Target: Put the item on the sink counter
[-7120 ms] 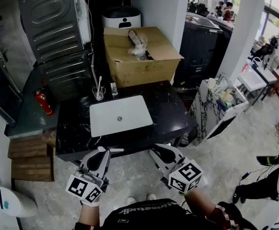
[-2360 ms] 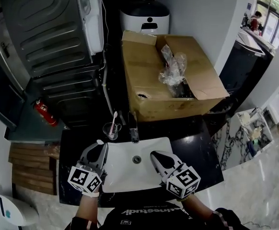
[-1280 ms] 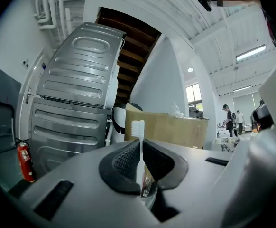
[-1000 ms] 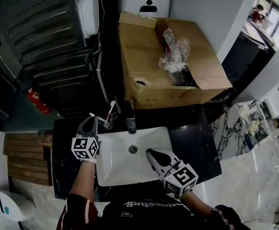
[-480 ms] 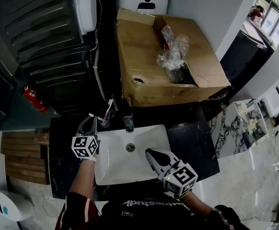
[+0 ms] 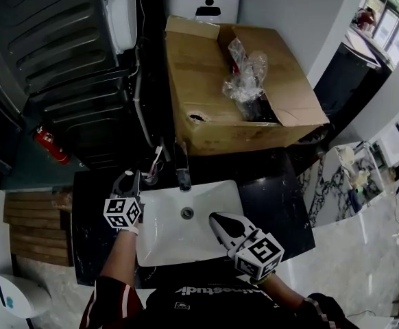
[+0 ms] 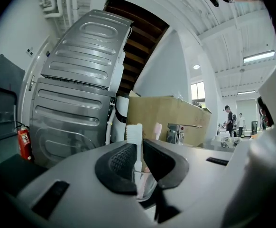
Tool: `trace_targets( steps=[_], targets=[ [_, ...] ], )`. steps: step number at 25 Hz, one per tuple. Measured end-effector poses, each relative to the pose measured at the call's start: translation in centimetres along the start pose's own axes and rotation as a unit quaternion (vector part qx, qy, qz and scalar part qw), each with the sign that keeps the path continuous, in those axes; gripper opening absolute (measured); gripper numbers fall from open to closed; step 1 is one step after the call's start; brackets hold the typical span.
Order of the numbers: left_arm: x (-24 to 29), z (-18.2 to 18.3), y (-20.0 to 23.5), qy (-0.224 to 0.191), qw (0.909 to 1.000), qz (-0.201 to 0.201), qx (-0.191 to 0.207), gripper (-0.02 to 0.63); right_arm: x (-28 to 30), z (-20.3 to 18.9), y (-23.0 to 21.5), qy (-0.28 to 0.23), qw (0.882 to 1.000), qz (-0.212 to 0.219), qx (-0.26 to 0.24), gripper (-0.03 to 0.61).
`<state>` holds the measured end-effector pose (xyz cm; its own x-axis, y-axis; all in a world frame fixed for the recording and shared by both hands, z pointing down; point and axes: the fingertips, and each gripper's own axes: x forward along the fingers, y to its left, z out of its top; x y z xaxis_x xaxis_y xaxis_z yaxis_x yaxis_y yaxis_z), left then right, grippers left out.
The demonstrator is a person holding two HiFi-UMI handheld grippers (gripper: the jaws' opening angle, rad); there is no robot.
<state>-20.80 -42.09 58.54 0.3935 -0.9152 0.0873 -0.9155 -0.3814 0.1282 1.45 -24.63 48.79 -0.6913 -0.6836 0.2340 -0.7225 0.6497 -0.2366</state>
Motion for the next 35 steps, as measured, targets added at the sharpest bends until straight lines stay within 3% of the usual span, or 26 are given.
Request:
trace_targets(
  steps=[8,19,22,30,35],
  targets=[
    [-0.3,-0.7,0.1,0.004,1.0000,0.008,-0.002,0.183,-0.1,-0.2,-0.1,0.000,1.000,0.002,0.007,0.038],
    [-5.1,-0.1,0.0,0.001,0.9997,0.025,-0.001,0.196,0.0,0.8,0.6,-0.015,1.000,0.022,0.013,0.038],
    [-7.1,2.3,0.3,-0.015,0.9993,0.033,0.008,0.187,0.1,1.3,1.0,-0.020,0.999,0.030,0.012,0.037],
    [-11.6,11.4,-3.2,-0.087,0.9948,0.005,0.052,0.058,0.4,4.3,1.9,-0.050,0.997,0.052,-0.002,0.038],
    [-13.0,15.4,-6.6,-0.105,0.9940,-0.017,0.024,0.022,0.2,5.9,2.3,-0.069,0.996,0.058,-0.015,0.038]
  ],
)
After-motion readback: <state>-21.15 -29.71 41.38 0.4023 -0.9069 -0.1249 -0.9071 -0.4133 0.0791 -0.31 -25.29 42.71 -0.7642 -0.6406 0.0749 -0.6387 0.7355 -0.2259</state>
